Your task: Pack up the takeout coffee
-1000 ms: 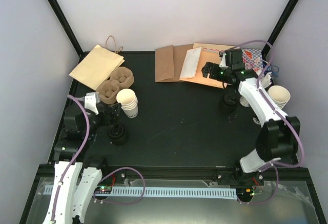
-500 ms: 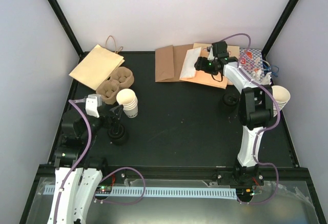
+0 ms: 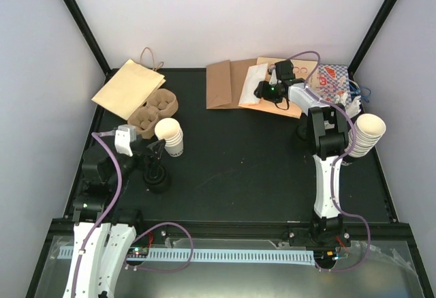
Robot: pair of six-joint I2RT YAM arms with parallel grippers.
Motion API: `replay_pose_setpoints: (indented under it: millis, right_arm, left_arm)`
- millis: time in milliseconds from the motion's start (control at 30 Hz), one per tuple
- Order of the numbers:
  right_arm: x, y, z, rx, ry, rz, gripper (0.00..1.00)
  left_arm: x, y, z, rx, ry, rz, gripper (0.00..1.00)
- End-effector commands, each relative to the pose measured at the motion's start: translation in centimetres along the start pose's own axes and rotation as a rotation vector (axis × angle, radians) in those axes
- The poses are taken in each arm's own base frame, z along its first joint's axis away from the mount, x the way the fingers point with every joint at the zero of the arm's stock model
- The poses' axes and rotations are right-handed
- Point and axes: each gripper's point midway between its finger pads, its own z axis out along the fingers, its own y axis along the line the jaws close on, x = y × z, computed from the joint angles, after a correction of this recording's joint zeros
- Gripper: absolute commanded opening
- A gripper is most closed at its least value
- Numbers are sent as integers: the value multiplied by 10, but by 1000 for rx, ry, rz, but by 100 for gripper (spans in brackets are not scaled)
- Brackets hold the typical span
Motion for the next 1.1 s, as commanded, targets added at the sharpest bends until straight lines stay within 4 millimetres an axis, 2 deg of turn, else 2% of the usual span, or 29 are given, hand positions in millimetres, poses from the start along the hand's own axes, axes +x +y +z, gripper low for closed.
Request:
replay_pose_setpoints:
  millis: [0, 67, 100, 233, 267, 367, 533, 600, 733, 867, 967, 1067]
  right_arm:
    - [-10, 21, 6, -103, -15, -25, 52]
    - [-9, 24, 10, -123, -11, -21, 47]
    - [-7, 25, 12, -133, -5, -17, 41]
    - [-6, 34, 8, -166, 1, -32, 6]
    - [-7, 36, 4, -163, -6, -44, 2]
    - [-12, 47, -15, -165, -37, -87, 1]
    - [-15, 70, -58, -164, -81, -174, 1]
    - [-8, 82, -73, -173, -76, -203, 1]
    - [19, 98, -97, -185, -58, -237, 1]
    - [51, 107, -117, -209, -27, -257, 1]
    - [71, 111, -134, -223, -14, -273, 1]
    - [86, 109, -148, -224, -3, -283, 1]
  left_arm:
    - [-5, -7, 0, 36, -24, 30, 99]
    - [-5, -6, 0, 36, -25, 29, 99]
    - [-5, -6, 0, 37, -23, 29, 99]
    - [-4, -6, 1, 39, -21, 27, 99]
    - [-4, -6, 1, 38, -20, 26, 99]
    - [-4, -7, 2, 43, -18, 27, 99]
    - [-3, -8, 3, 55, -14, 23, 99]
    - [-2, -10, 4, 67, -11, 14, 99]
    - [-5, -20, 5, 123, 6, -75, 99]
    - [-34, -47, -5, 237, -12, -265, 99]
    - [-67, -75, -21, 354, -32, -385, 99]
    - [-97, -104, -40, 482, -38, -429, 99]
